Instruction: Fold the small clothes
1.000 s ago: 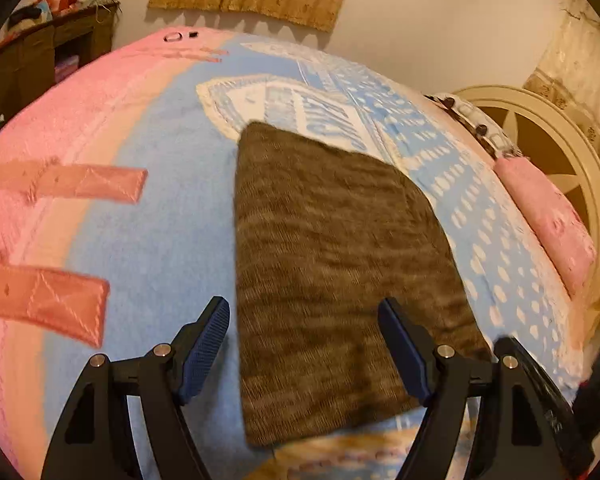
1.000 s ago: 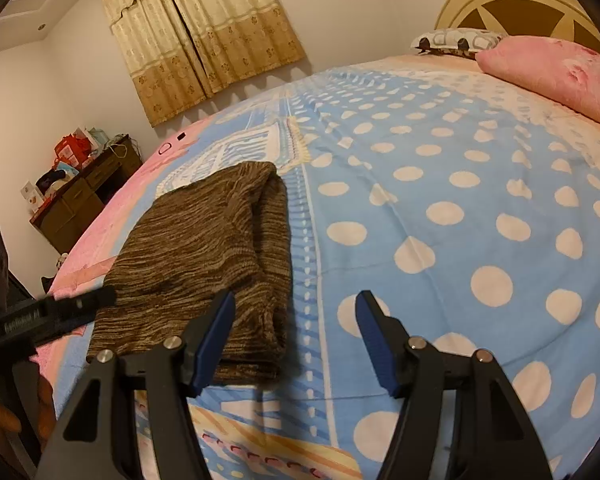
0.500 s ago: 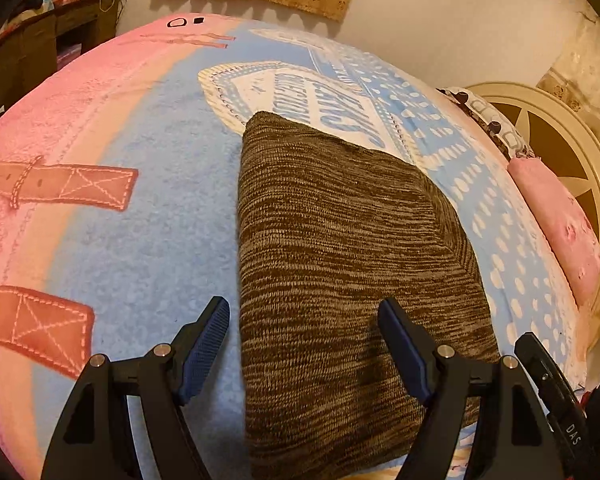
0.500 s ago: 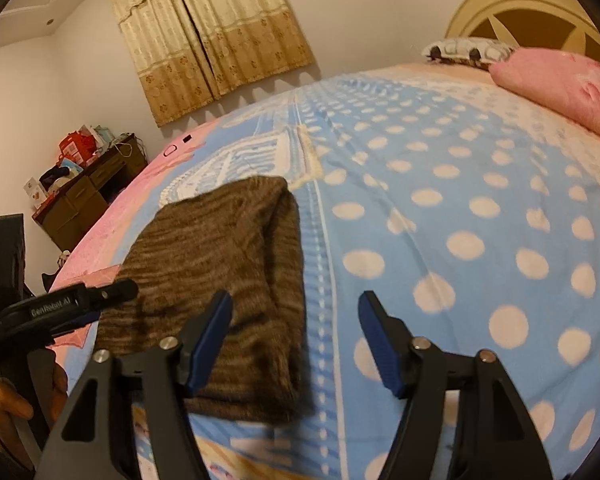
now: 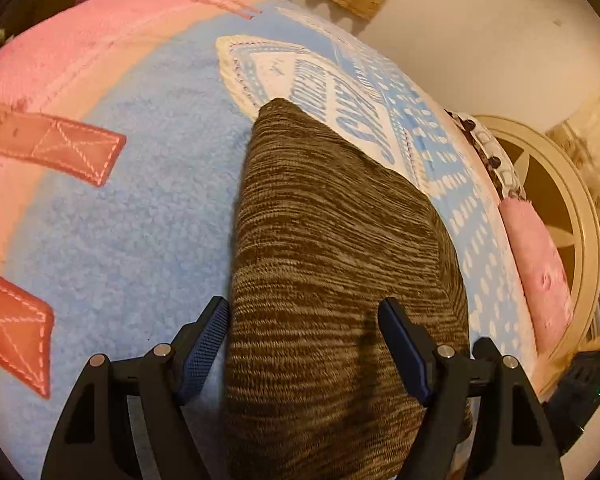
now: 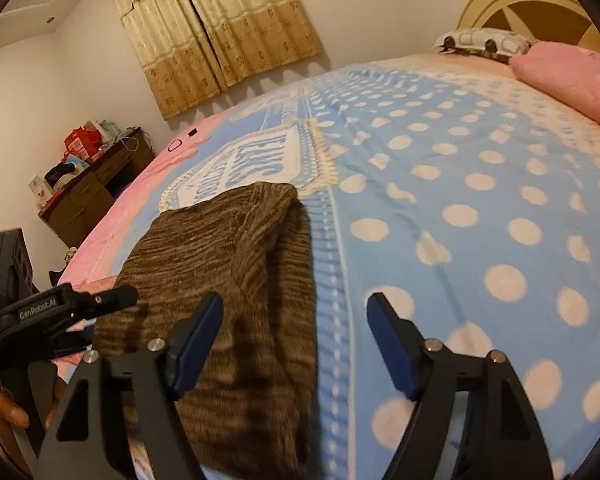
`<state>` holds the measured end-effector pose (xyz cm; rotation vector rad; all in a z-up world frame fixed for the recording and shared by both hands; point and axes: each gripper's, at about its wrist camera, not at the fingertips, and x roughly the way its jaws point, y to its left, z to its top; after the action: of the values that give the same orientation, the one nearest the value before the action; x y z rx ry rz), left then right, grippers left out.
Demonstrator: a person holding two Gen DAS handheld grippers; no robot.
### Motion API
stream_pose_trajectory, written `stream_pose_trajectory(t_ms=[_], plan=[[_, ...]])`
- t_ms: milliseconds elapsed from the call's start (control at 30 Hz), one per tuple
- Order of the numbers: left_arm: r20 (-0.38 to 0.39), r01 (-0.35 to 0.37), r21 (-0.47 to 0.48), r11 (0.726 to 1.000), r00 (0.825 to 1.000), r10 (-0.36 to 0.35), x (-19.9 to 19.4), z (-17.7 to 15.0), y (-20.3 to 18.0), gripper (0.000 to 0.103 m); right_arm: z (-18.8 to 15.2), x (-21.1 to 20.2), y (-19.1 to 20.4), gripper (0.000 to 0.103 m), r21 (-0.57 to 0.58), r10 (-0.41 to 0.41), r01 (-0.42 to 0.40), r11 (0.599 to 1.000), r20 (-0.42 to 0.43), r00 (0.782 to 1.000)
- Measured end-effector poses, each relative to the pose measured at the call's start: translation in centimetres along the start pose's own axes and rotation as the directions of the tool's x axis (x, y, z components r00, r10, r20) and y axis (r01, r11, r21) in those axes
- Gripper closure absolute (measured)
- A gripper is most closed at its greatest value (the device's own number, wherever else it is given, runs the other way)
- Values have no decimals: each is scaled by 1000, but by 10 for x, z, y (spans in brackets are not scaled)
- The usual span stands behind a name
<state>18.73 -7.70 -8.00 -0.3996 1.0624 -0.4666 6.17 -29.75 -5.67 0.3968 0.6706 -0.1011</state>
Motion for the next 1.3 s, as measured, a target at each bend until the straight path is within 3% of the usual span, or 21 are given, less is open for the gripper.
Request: stream_pose_trajectory(t_ms=[167,233,333,367,433,467,1100,1233,1300], plan=[[20,-42,75,996,999,41,6,-4,-12,19,3,29,5,26,-8,23,-24,1000,-40,999],[33,-71,123,990,997,68,11,-6,-18,17,1,40,6,24,-15,40,-42,999,-97,995],[57,-137,193,972,990,128,16,-11,-28,16,0,39,11,26,-44,42,-47,998,-107,993],[66,-152,216,965,988,141,18,-14,-29,16,-1,37,13,29,-55,36,-42,998,-106,994],[83,-156,224,962,987,141,18,-16,-28,16,-2,37,16,55,-67,78,-87,994,-120,990],[85,-150,215,965,987,135,18,-15,-27,16,-2,38,18,59,-70,95,-105,992,-124,988],[106,-189,195,962,980,171,24,-13,-32,16,-4,40,8,53,15,170,-169,985,-118,978],[114,-197,202,959,978,177,24,-14,-33,19,-4,40,12,59,-13,144,-147,989,-116,983],[121,-202,197,959,976,180,23,-14,-33,26,-4,38,16,64,-36,129,-134,990,-110,986]])
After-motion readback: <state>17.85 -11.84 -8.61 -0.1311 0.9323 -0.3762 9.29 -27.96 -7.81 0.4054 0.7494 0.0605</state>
